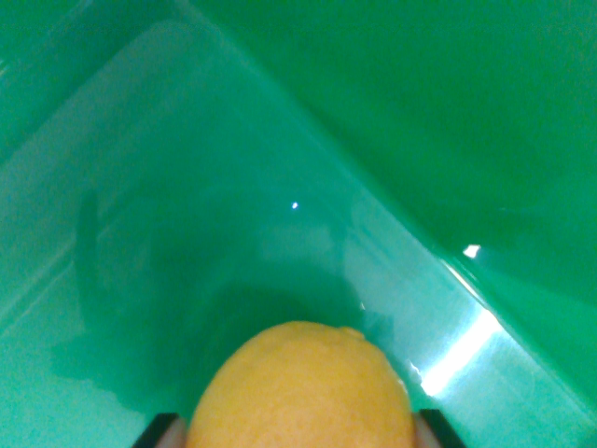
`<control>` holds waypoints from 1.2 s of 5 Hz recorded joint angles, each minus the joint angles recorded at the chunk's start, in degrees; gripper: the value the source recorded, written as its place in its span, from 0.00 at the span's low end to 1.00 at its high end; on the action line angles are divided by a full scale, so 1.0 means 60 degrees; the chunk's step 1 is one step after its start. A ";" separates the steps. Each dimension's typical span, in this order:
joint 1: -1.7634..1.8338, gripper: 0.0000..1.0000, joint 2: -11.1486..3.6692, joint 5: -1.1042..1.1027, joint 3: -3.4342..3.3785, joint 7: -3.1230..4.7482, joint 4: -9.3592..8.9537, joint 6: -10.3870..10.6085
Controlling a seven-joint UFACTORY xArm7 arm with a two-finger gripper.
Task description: Pick fruit
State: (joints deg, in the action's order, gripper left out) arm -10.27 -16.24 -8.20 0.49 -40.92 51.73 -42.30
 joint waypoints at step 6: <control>0.0002 1.00 0.0072 0.0011 -0.0002 0.0020 0.0123 -0.0194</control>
State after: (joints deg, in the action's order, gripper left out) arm -10.26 -15.81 -8.14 0.48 -40.80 52.46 -43.47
